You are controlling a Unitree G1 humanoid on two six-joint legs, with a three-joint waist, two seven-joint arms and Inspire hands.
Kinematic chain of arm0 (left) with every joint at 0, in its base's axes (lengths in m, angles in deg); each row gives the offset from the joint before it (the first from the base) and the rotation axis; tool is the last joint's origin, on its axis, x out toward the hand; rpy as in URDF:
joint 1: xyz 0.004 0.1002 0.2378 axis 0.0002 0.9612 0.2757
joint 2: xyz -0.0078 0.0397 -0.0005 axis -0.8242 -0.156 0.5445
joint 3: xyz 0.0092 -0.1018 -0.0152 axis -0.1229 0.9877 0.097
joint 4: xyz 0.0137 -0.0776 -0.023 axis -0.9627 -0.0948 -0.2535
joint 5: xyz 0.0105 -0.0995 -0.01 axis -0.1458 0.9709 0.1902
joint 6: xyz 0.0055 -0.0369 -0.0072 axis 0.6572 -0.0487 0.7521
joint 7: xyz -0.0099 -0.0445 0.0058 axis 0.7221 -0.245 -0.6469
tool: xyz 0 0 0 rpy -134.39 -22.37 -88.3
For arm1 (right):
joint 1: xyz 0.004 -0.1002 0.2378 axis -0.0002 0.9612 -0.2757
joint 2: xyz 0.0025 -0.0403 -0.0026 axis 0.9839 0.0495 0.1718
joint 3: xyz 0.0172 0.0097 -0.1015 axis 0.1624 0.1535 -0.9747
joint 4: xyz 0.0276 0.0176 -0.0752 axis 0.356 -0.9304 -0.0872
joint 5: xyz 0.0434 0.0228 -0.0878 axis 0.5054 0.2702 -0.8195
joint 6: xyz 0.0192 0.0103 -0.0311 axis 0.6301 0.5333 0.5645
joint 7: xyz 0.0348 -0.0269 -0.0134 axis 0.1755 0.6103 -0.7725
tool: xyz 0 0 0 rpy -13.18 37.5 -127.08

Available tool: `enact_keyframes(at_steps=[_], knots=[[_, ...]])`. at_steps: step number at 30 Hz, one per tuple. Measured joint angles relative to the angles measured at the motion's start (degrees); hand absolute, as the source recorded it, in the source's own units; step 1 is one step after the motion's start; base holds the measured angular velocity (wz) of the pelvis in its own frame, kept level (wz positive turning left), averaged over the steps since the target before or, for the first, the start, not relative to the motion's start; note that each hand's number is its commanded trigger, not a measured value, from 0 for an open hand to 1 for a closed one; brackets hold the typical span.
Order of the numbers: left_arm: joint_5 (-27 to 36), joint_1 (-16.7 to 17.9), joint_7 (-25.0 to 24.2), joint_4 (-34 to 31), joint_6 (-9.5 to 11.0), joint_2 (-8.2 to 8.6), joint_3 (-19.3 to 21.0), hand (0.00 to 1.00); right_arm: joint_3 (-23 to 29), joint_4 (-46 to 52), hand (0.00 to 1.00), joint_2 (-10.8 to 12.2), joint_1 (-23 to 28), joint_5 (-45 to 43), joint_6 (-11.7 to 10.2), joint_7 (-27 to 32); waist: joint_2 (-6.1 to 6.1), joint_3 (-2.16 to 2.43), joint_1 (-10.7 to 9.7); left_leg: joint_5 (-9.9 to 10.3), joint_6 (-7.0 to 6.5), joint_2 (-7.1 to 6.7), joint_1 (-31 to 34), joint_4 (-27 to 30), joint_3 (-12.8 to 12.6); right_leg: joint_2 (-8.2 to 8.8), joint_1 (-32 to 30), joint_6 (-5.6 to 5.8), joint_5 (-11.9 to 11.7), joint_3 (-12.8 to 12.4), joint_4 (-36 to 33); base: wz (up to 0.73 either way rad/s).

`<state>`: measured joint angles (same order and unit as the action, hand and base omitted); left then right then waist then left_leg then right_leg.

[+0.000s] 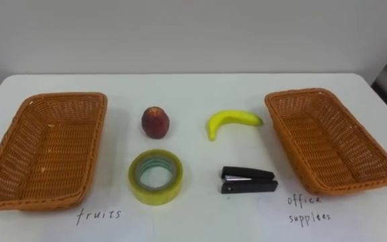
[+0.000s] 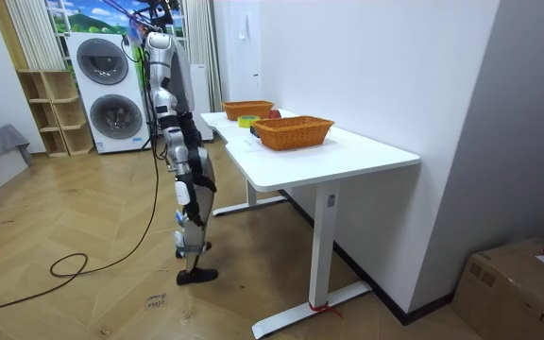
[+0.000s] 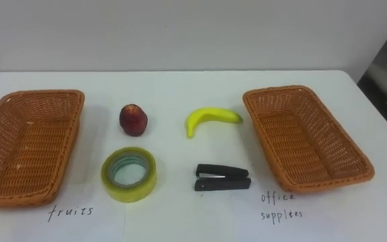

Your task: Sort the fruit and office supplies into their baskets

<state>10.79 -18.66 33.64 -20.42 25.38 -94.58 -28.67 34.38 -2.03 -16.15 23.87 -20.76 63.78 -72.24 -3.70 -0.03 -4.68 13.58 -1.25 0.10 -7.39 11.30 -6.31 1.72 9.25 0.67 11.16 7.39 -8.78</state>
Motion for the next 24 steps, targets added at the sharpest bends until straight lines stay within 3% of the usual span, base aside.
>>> enact_keyframes(at_steps=[5, 9, 17, 24], knots=[[0.0, 0.1, 1.4, -1.0, 0.3, -0.16, 1.7, 0.00, 6.5, 5.8, 0.00, -0.3, -0.4, 2.1, -0.3, 7.3, -0.38, 0.24, -0.4, 0.0, 0.00, 0.03, -0.2, -0.1, -0.8, -0.06, -0.1, 0.01, 0.0, -0.4, -0.2, -0.06], [0.0, -0.2, 1.7, -2.1, 0.5, -0.43, 1.6, 0.00, 8.1, 12.6, 0.00, -1.0, -0.8, 0.7, -1.0, 13.1, -0.56, 0.25, -1.0, 0.0, -0.01, 0.10, -0.1, 0.0, -1.2, -0.09, -0.5, 0.01, 0.0, -0.5, -0.4, -0.03], [-0.1, 0.2, 2.6, -2.6, 0.1, -0.80, 1.3, 0.00, 10.8, 30.2, 0.00, -3.0, -1.7, -4.0, -3.6, 30.3, -0.61, 0.22, -1.1, 0.0, -0.06, 0.01, 1.0, -0.6, -1.1, -0.03, -2.1, 0.10, 0.1, -1.0, -1.0, -0.02], [0.0, 2.1, 2.4, -6.2, -1.4, -0.67, 0.9, 0.00, 12.7, 39.6, 0.00, -3.8, -1.8, -12.6, -3.7, 37.9, -0.89, 0.37, -1.4, -0.1, -0.10, -0.03, 1.8, -0.6, -1.2, -0.04, -2.3, 0.11, 0.1, -0.9, -1.1, 0.01]])
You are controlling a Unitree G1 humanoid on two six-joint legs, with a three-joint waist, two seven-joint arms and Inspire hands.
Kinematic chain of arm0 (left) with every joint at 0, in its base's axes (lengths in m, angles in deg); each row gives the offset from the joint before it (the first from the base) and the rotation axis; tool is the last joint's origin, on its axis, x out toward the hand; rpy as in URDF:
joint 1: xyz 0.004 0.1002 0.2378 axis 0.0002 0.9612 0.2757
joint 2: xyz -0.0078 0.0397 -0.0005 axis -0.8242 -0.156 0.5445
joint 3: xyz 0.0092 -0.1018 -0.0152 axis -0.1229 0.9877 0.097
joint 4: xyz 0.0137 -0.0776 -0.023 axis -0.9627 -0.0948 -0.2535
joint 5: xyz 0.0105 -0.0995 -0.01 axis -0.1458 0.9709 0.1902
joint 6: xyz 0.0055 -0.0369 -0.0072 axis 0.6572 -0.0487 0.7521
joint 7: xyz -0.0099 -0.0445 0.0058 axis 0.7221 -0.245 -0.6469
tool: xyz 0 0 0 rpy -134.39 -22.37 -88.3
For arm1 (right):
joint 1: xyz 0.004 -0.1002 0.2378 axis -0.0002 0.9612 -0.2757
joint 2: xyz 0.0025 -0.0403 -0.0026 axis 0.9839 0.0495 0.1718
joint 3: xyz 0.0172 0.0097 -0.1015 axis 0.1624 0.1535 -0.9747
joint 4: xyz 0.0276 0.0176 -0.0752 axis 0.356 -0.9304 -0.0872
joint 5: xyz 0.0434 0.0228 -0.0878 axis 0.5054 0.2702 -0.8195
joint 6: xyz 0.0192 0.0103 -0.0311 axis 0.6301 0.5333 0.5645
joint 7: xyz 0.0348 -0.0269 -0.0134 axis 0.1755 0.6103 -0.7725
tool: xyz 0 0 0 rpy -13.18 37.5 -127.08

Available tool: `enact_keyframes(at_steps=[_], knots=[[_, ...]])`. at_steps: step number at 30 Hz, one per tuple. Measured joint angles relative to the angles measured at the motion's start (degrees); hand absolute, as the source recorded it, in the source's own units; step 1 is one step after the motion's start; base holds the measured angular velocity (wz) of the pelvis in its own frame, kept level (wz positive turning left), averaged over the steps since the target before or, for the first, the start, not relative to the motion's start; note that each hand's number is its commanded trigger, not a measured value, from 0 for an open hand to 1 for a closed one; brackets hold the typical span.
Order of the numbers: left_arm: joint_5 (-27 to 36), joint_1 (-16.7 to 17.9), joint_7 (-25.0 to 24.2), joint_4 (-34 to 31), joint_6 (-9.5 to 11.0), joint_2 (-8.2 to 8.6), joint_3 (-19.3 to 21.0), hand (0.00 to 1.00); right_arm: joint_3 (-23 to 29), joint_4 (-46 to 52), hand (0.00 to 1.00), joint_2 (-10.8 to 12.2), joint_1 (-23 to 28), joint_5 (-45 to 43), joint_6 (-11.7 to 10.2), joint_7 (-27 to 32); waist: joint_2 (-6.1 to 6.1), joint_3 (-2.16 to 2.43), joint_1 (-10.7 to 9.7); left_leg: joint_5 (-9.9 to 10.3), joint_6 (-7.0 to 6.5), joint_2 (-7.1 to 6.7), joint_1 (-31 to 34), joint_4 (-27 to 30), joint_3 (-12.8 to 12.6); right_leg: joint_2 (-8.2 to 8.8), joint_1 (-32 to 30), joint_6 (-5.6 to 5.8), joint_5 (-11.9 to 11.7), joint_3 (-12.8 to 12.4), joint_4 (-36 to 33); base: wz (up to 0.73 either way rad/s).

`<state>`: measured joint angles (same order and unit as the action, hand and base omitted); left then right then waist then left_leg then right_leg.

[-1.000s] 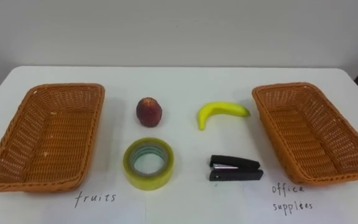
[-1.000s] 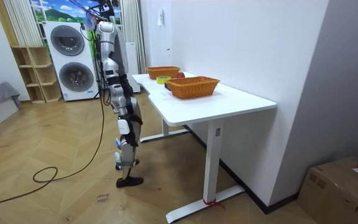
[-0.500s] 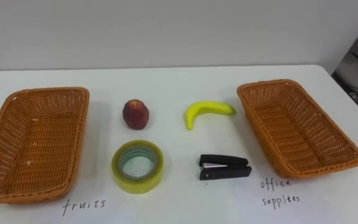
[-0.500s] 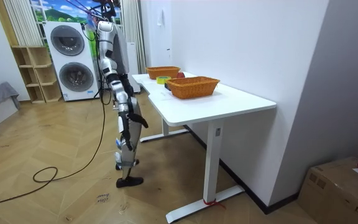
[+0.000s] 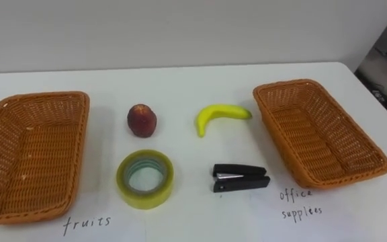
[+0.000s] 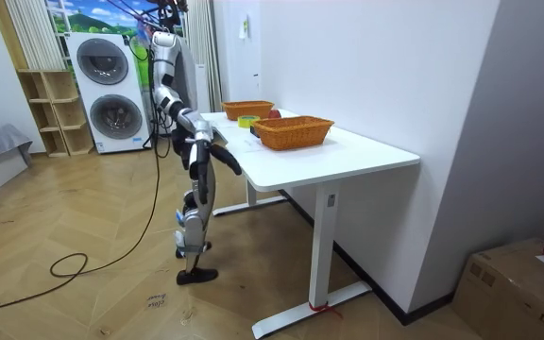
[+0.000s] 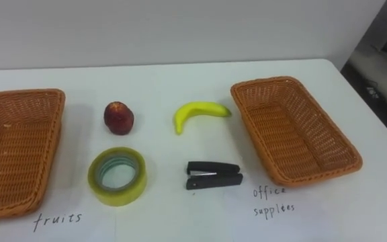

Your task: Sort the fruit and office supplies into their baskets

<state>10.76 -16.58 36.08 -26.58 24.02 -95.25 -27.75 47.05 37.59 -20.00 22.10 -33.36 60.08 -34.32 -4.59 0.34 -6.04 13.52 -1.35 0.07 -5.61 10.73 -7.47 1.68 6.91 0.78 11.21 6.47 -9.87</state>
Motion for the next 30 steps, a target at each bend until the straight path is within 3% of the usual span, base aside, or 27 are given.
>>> enact_keyframes(at_steps=[6, 10, 12, 15, 18, 24, 30], knots=[[-0.3, -0.5, -0.8, -0.6, -0.1, -0.01, -0.5, 0.00, 0.0, 9.2, 0.00, -0.3, -0.1, -2.1, -0.5, 4.8, -0.06, -0.09, 0.1, 0.0, 0.01, 0.08, 0.1, -0.4, -0.3, -0.08, -0.4, 0.00, 0.0, -0.2, -0.1, -0.02], [-0.3, -0.4, -1.1, -1.1, -0.2, 0.01, -1.3, 0.00, 0.0, 13.1, 0.00, -2.2, -1.8, -4.4, -2.3, 7.5, -0.07, -0.57, 0.3, 0.0, 0.01, 0.13, 0.2, -0.4, -0.3, -0.14, -0.9, 0.00, 0.0, -0.3, -0.3, 0.00], [-0.2, -0.4, -1.1, -0.9, -0.1, 0.00, -1.4, 0.00, 0.0, 13.5, 0.00, -2.8, -3.2, -6.7, -2.8, 8.2, -0.29, -0.55, 0.3, 0.0, 0.01, 0.13, 0.2, -0.4, -0.3, -0.13, -1.0, 0.00, 0.0, -0.2, -0.3, 0.00], [0.0, -0.4, -1.2, -0.8, -0.1, -0.08, -1.5, 0.00, 0.2, 19.7, 0.00, -3.2, -3.6, -7.4, -2.8, 9.9, -0.18, -0.69, 0.3, -0.1, 0.05, 0.11, 0.2, -0.8, -0.2, -0.10, -1.5, 0.01, 0.0, -0.1, -0.7, -0.01], [0.0, -0.3, -1.5, -0.8, -0.1, -0.22, -2.3, 0.00, 0.2, 27.2, 0.00, -3.3, -3.8, -13.7, -3.2, 11.6, -0.37, -0.60, 0.3, -0.3, 0.09, 0.09, 0.6, -0.9, -0.3, -0.13, -1.7, 0.01, 0.0, 0.1, -0.8, -0.01], [-0.2, -0.5, -1.8, -0.8, -0.8, -0.21, -3.8, 0.00, -0.1, 31.8, 0.00, -3.4, -3.8, -18.0, -3.6, 11.5, -0.89, -0.41, 1.7, -0.4, 0.10, 0.10, 0.9, -0.8, -0.4, -0.13, -2.1, 0.00, 0.0, 0.1, -0.8, -0.01], [-0.2, -0.4, -2.3, -1.0, -0.9, -0.35, -4.0, 0.00, -2.3, 37.3, 0.00, -4.6, -5.1, -18.3, -3.6, 7.7, -0.82, -0.40, 2.2, -0.4, 0.10, 0.11, 1.0, -0.7, -0.2, 0.01, -2.1, 0.01, 0.0, 1.0, -0.8, 0.01]])
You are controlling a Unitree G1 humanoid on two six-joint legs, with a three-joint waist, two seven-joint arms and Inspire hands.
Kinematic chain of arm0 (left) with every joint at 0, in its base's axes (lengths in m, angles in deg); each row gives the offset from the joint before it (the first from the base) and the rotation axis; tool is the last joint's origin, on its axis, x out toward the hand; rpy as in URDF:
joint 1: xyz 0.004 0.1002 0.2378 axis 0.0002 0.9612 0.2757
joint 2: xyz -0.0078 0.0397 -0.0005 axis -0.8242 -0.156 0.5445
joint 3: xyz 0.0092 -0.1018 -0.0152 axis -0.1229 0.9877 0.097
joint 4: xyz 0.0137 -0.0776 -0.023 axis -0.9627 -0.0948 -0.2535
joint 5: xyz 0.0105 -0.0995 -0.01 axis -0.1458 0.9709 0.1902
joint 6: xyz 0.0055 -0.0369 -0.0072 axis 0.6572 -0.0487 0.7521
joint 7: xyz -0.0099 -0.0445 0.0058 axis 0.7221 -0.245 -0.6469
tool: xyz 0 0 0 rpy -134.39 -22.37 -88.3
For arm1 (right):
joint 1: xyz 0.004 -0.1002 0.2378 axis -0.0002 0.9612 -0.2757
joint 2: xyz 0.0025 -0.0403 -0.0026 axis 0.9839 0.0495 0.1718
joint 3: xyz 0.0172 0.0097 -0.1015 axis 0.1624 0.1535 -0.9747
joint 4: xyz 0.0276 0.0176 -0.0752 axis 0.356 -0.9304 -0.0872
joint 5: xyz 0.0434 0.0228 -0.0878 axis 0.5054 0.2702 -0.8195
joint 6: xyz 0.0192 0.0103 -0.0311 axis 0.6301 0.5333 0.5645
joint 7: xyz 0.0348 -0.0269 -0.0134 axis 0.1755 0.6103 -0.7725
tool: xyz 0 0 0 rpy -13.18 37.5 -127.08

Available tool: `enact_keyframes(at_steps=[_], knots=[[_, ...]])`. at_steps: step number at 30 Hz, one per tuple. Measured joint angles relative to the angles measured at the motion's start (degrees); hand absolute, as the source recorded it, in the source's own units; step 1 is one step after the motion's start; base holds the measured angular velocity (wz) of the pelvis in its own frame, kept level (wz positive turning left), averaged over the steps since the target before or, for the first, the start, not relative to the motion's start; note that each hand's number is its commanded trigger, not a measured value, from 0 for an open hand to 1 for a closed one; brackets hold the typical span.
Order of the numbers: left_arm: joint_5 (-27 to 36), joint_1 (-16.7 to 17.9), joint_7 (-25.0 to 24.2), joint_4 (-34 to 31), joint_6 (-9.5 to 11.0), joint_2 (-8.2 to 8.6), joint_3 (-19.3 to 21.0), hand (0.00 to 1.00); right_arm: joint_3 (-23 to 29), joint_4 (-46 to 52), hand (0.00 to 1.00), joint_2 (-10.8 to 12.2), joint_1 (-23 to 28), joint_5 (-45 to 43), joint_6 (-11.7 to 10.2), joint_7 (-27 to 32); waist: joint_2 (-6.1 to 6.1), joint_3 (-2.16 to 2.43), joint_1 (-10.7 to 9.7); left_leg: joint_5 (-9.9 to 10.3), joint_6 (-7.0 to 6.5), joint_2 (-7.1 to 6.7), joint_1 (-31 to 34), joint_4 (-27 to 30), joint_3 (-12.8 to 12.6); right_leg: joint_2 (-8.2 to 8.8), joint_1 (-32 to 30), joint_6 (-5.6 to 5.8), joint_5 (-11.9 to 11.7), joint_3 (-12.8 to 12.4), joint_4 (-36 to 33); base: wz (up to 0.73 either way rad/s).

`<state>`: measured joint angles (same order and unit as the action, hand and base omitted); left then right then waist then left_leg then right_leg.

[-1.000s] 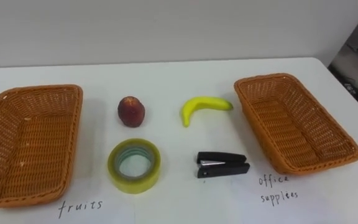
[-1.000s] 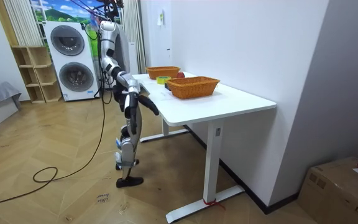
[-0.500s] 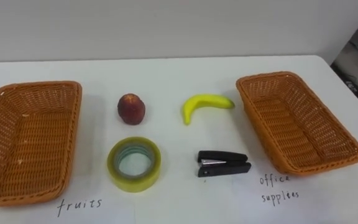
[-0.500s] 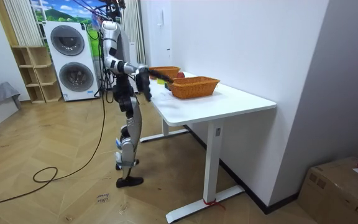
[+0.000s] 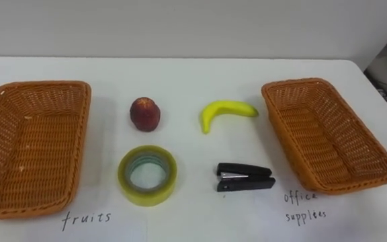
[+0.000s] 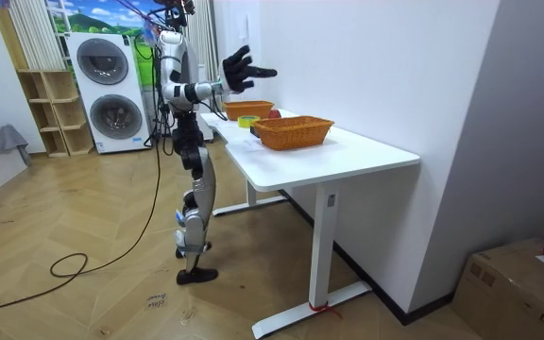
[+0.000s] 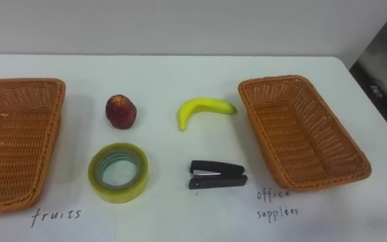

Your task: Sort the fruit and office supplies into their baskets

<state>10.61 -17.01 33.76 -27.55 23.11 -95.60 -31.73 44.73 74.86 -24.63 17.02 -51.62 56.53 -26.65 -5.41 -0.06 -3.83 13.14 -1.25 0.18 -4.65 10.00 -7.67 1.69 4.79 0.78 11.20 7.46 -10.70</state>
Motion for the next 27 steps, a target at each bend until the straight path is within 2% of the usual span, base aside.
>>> enact_keyframes(at_steps=[6, 8, 10, 15, 18, 23, 27], knots=[[0.0, -0.1, -0.3, 1.0, 0.1, -0.41, -1.9, 0.00, -2.1, 2.6, 0.00, -0.9, -1.6, -7.0, -0.3, -1.7, 0.55, 0.00, 0.9, 0.0, 0.00, 0.01, -0.1, 0.4, 0.1, 0.09, 0.5, -0.01, 0.0, 0.8, 0.0, 0.01], [-0.1, -0.1, -0.4, 1.3, 0.0, -0.42, -2.3, 0.00, -3.5, 2.7, 0.00, -1.9, -3.2, -9.5, -0.3, -3.2, 0.11, -0.32, 1.0, 0.0, -0.01, 0.00, -0.1, 0.5, 0.2, 0.12, 0.6, -0.01, 0.0, 0.9, 0.0, 0.03], [-0.1, -0.3, -0.4, 1.3, 0.0, -0.46, -2.3, 0.00, -4.4, 3.3, 0.00, -2.8, -3.9, -11.1, -0.3, -4.6, 0.11, -0.28, 1.1, 0.0, 0.00, 0.03, -0.2, 0.6, 0.3, 0.11, 0.7, -0.01, 0.0, 1.1, 0.0, 0.04], [-0.1, -0.4, -0.5, 1.3, 0.0, -0.73, -2.6, 0.00, -5.3, 5.1, 0.00, -3.0, -5.3, -11.3, -0.3, -6.8, -0.56, -0.11, 1.2, 0.0, 0.01, 0.04, -0.1, 0.9, 1.1, 0.18, 1.2, -0.02, 0.0, 2.3, 0.0, 0.10], [-0.1, -0.5, -0.5, 1.3, 0.1, -0.73, -2.7, 0.00, -7.3, 5.1, 0.00, -3.7, -5.6, -12.1, -0.3, -8.4, -1.08, -0.19, 1.7, 0.0, 0.01, 0.03, 0.0, 0.9, 1.5, 0.21, 1.1, -0.02, 0.0, 2.5, 0.0, 0.00], [0.0, -2.3, -0.7, 2.9, 0.7, -1.20, -2.7, 0.00, -11.1, 6.9, 0.00, -4.2, -5.6, -19.2, -0.3, -12.8, -1.16, -0.28, 3.6, 0.0, 0.01, 0.04, 0.0, 0.7, 1.6, 0.21, 1.2, -0.02, 0.0, 2.8, 0.0, 0.00], [-0.1, -2.5, -1.8, 2.9, 1.0, -1.37, -2.6, 0.00, -11.5, 6.9, 0.00, -4.2, -5.7, -22.7, -0.2, -15.7, -1.19, -0.26, 4.4, 0.0, 0.01, 0.02, 0.0, 0.7, 1.8, 0.30, 1.2, -0.01, 0.0, 3.9, 0.1, 0.06]])
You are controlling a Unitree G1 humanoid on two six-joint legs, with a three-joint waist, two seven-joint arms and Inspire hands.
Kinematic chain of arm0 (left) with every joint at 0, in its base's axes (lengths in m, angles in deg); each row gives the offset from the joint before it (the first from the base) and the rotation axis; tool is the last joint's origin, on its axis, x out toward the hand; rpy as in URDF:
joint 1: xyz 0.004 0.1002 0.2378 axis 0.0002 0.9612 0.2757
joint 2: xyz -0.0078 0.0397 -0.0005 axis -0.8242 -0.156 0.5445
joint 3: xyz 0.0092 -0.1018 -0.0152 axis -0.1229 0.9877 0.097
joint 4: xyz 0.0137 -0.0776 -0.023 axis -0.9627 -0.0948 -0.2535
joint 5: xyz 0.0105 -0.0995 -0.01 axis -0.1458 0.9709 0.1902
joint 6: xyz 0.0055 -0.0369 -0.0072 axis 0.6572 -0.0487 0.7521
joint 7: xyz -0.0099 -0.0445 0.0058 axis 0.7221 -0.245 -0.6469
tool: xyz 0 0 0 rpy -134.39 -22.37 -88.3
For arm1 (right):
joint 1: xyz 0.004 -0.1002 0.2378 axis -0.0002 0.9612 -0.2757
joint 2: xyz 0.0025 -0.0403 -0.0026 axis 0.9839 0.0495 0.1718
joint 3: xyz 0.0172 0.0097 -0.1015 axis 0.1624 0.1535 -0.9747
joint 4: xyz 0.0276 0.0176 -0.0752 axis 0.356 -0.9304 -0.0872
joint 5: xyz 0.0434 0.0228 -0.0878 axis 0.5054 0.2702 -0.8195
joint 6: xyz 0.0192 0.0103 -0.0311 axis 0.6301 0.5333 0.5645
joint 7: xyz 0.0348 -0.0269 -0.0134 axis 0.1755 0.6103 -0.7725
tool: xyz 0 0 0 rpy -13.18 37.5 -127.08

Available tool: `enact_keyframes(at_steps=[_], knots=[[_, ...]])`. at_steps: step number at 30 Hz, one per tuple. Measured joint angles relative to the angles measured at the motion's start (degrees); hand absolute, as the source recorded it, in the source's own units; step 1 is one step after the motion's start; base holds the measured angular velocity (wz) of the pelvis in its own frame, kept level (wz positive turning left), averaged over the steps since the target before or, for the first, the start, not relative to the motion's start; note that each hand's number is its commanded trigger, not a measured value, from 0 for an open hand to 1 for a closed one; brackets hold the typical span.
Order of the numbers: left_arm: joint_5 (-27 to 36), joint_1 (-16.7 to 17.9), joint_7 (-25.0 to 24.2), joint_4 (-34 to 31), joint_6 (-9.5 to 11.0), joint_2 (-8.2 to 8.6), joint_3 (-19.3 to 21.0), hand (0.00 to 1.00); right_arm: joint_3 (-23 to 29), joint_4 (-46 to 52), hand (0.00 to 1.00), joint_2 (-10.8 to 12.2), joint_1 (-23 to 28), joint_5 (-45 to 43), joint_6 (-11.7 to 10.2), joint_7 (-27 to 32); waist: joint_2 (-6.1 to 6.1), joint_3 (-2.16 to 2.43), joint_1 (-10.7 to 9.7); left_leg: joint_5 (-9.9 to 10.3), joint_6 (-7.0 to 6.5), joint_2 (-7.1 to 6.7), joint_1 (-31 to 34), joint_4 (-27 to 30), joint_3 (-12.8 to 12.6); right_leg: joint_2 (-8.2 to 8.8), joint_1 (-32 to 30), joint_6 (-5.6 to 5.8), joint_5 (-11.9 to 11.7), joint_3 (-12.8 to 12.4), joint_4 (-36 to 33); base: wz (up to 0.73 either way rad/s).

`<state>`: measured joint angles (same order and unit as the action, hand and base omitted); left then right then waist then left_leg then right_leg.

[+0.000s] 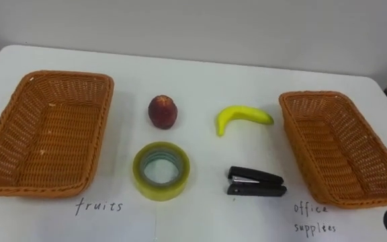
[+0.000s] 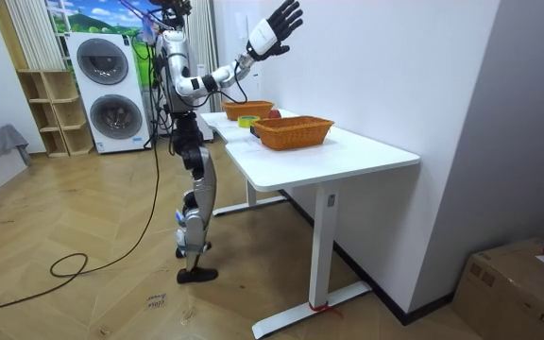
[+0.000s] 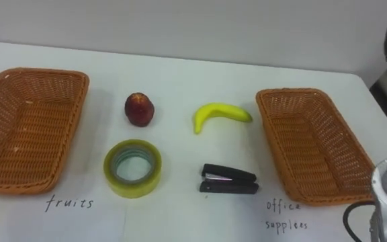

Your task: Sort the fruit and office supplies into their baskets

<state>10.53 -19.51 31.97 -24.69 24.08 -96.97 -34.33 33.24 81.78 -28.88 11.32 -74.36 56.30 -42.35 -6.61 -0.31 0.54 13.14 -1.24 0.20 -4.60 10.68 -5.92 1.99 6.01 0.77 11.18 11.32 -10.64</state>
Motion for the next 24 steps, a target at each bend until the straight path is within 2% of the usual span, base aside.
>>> enact_keyframes(at_steps=[6, 11, 18, 24], knots=[[0.0, 0.1, -0.8, 1.2, 0.0, -0.15, -1.4, 0.00, -4.2, 0.0, 0.00, -0.4, -2.7, -1.5, 0.5, -4.3, 0.40, -0.16, 0.6, 0.0, 0.00, 0.01, 0.0, 0.1, 0.1, 0.01, 0.0, 0.00, 0.0, 0.3, 0.0, 0.01], [0.1, 0.1, -1.0, 1.3, 0.0, -0.22, -3.1, 0.00, -7.7, -0.1, 0.00, -0.5, -2.7, -1.0, 0.8, -10.7, 0.70, -0.05, 1.0, 0.0, 0.00, 0.03, 0.0, 0.1, 0.1, 0.03, 0.1, 0.00, 0.0, 0.5, 0.0, 0.00], [-0.1, 0.0, -2.1, 0.8, -0.1, -0.31, -3.2, 0.00, -8.4, -0.9, 0.00, -0.5, -2.6, -0.6, 1.5, -17.5, 1.03, 0.16, 0.9, 0.0, 0.01, 0.03, -0.1, 0.3, 0.4, 0.09, 0.5, 0.00, 0.0, 1.2, 0.1, 0.01], [-0.2, -0.4, -2.2, 0.5, -0.1, -0.31, -3.0, 0.00, -8.7, -2.3, 0.00, -0.5, -1.9, -1.8, 2.7, -23.4, 0.63, 0.24, 1.0, 0.0, 0.02, -0.01, -0.6, 0.6, 0.6, 0.12, 1.3, 0.00, 0.0, 1.2, 0.2, 0.03]])
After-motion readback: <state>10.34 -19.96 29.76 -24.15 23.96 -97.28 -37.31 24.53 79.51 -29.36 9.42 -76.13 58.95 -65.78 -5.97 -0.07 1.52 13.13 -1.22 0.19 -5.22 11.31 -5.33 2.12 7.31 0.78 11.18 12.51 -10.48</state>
